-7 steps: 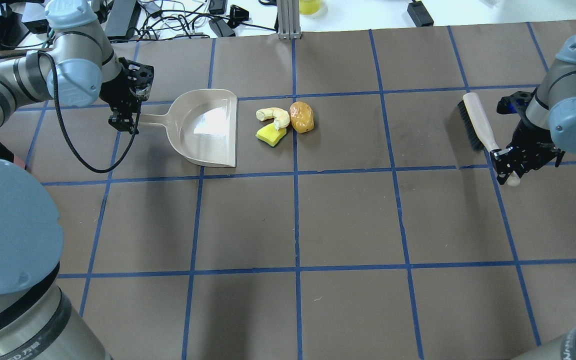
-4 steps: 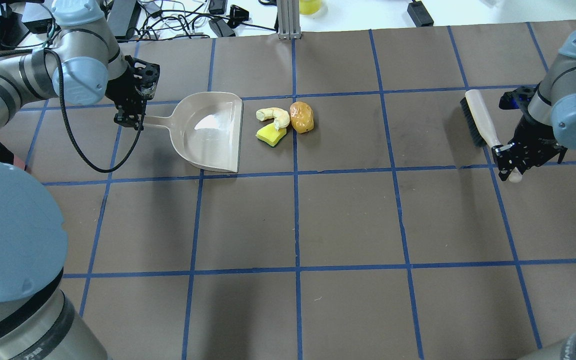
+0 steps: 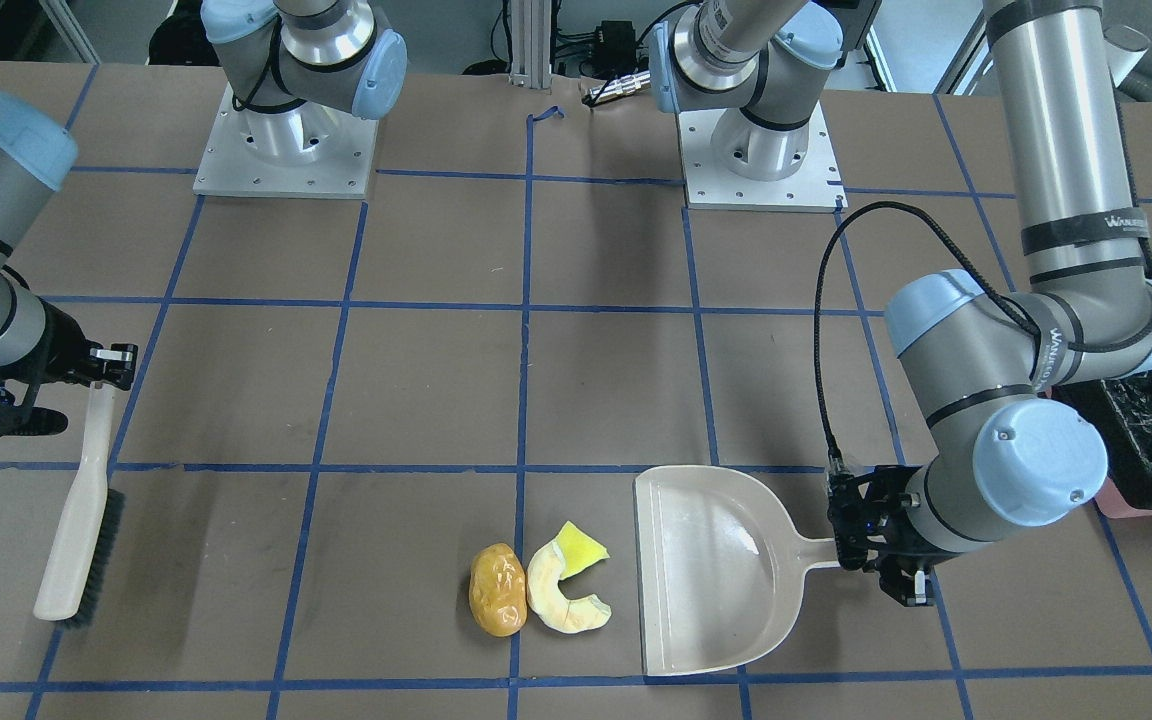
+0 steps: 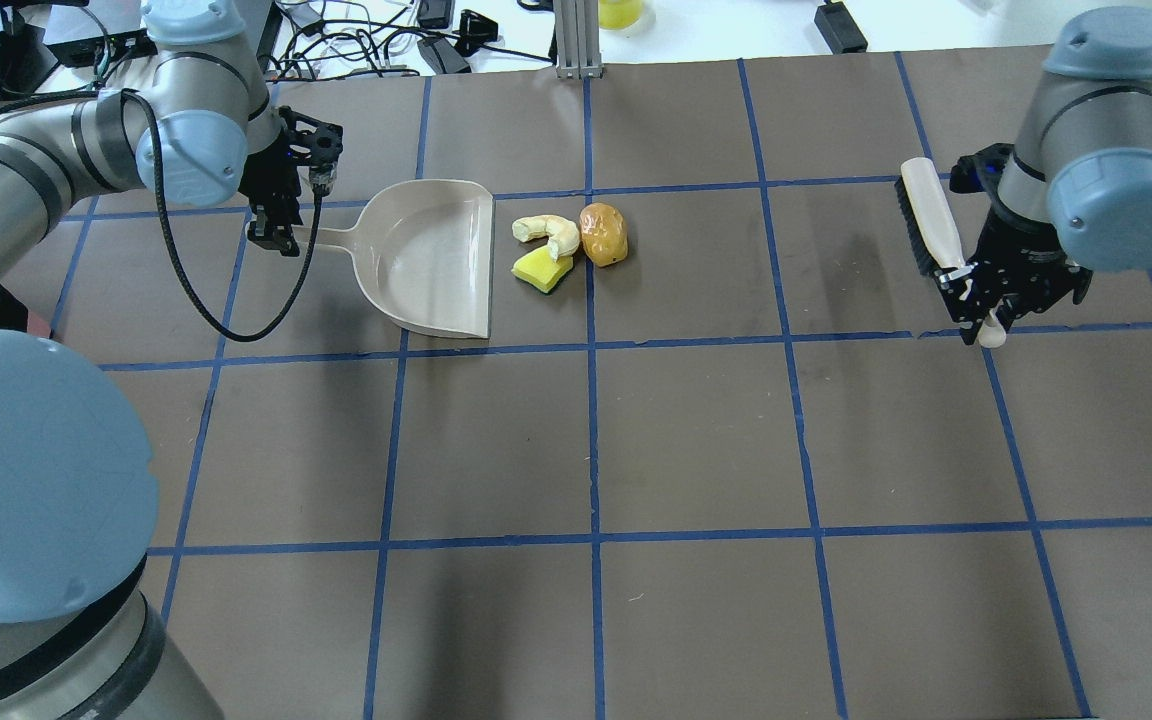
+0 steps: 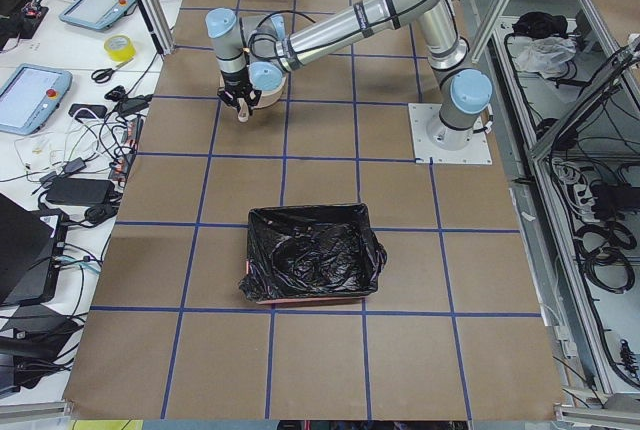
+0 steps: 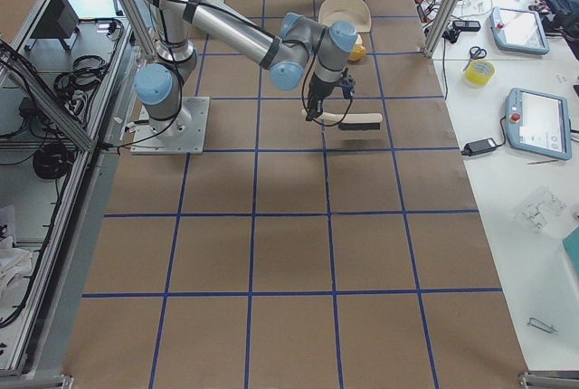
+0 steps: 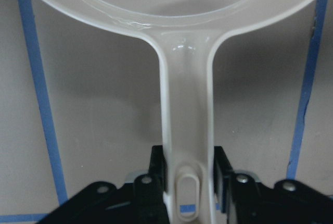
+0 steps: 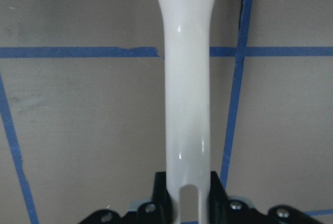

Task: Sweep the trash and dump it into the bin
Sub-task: 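Lift the brush with the right gripper and move it behind the sponge, peel and potato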

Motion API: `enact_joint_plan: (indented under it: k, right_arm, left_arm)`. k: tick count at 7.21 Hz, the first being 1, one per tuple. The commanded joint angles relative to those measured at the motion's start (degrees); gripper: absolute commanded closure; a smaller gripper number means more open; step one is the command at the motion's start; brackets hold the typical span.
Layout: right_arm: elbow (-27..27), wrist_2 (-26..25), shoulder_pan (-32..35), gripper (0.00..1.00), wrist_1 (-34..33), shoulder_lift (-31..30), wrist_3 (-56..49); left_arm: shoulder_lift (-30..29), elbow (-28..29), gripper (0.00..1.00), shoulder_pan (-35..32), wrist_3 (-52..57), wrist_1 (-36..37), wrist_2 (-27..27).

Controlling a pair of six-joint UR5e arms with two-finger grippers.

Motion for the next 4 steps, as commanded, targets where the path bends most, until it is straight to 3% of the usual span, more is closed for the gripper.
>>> enact_joint_plan:
  k: [1,2,4]
  right_arm:
    - [-4.2,-1.3,10.1,0.83,6.0,0.5,12.7]
    - [-5.3,-0.7,12.9,0.84,8.5,0.6,18.1]
    - [-7.4,-1.1,24.8,0.84,8.3,4.3,29.8]
  left_arm:
    - [-0.2,0.5,0.98,-0.9,-1.3,-0.1,1.2]
    - [-0.1,0.5,0.98,-0.9,-1.3,-0.1,1.2]
    - [-0.4,0.6,0.98,-0.8,-2.0,-0.1,1.2]
